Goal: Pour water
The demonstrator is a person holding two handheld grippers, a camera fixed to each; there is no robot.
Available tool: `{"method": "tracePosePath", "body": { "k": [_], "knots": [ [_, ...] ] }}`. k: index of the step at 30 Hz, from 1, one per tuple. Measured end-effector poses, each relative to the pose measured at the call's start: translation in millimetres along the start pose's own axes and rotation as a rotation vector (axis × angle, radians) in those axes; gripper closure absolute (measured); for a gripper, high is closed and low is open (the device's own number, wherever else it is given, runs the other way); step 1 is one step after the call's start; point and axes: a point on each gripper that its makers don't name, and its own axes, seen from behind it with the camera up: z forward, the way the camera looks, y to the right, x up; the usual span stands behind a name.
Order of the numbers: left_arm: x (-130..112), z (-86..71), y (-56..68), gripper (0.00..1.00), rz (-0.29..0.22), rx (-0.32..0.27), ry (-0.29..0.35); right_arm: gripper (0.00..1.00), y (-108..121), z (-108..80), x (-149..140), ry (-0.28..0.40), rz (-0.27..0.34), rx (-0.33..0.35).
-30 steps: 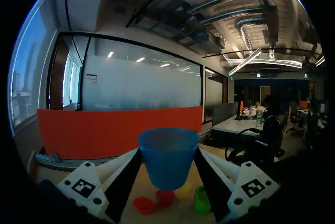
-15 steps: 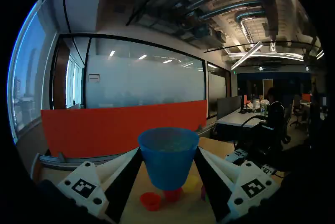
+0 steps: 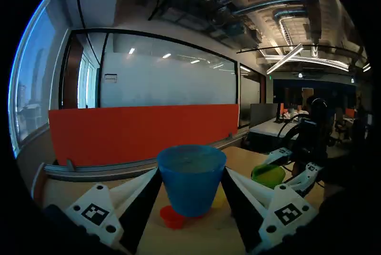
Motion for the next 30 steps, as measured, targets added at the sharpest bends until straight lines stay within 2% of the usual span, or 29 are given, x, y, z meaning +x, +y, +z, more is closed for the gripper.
{"method": "tracePosePath", "body": {
  "k": [12,24,30],
  "knots": [
    [-30,-1.0,-1.9,0.16,0.034,0.007,-0.053,0.11,10,-5.8,-3,-0.002,0.011,-0.020],
    [-60,-0.1,-2.7,0.16,0.058,-0.005,-0.120,0.10,11,-6.7,-17,-0.058,0.005,-0.013],
    [-82,0.9,-5.0,0.16,0.079,-0.012,-0.175,0.10,9,-6.0,-26,-0.095,0.001,0.004]
  ]
}}
